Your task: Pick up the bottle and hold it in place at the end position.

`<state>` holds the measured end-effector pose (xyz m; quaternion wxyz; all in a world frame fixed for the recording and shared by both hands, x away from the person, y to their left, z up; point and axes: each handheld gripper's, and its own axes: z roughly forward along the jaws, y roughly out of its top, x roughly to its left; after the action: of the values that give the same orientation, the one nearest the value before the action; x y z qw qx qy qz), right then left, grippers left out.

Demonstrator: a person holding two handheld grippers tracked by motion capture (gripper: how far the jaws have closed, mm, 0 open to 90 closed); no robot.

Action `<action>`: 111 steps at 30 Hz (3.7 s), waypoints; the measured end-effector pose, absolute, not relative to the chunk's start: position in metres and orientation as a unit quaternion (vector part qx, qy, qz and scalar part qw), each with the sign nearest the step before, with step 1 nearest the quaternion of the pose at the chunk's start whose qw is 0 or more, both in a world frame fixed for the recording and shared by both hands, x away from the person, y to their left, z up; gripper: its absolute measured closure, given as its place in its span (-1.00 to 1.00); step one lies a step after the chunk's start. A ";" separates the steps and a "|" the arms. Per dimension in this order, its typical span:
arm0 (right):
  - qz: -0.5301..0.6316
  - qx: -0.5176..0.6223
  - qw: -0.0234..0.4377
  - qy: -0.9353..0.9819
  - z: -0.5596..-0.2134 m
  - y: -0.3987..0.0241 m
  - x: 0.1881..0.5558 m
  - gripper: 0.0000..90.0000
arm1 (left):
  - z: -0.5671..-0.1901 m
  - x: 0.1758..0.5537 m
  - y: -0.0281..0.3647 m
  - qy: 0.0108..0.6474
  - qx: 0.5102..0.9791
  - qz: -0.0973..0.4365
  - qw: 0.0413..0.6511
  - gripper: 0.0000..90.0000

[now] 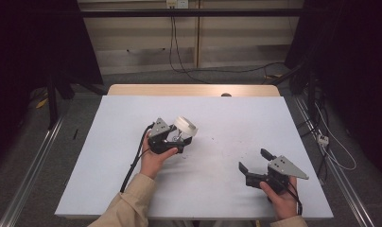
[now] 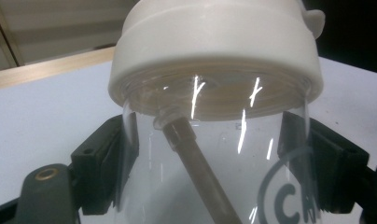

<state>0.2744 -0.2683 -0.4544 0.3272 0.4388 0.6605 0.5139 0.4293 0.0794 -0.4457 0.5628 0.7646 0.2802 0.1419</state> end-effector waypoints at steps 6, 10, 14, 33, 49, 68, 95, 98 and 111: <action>0.514 0.440 0.326 0.661 -0.454 -0.268 0.274 -0.88 | -0.445 0.430 0.080 0.286 0.759 0.142 0.568 -0.59; 0.514 0.439 0.327 0.661 -0.454 -0.268 0.274 -0.88 | -0.445 0.430 0.079 0.283 0.760 0.145 0.567 -0.59; 0.514 0.439 0.327 0.661 -0.454 -0.268 0.274 -0.88 | -0.443 0.431 0.077 0.281 0.760 0.147 0.567 -0.59; 0.516 0.441 0.326 0.658 -0.454 -0.269 0.274 -0.88 | -0.441 0.441 0.062 0.275 0.765 0.141 0.565 -0.58; 0.517 0.444 0.326 0.656 -0.454 -0.270 0.274 -0.88 | -0.440 0.454 0.043 0.276 0.770 0.143 0.558 -0.58; 0.518 0.444 0.326 0.655 -0.455 -0.270 0.274 -0.88 | -0.447 0.468 0.017 0.275 0.780 0.146 0.543 -0.58; 0.521 0.445 0.319 0.655 -0.456 -0.271 0.273 -0.87 | -0.459 0.482 -0.015 0.256 0.799 0.162 0.519 -0.58; 0.521 0.444 0.321 0.654 -0.455 -0.272 0.273 -0.87 | -0.459 0.480 -0.013 0.257 0.798 0.162 0.521 -0.58; 0.519 0.445 0.324 0.653 -0.455 -0.272 0.272 -0.87 | -0.461 0.470 -0.001 0.253 0.793 0.168 0.529 -0.58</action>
<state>0.2720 -0.2719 -0.4550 0.3243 0.4453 0.6533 0.5193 0.4705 -0.0007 -0.4613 0.5286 0.7927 0.2530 0.1679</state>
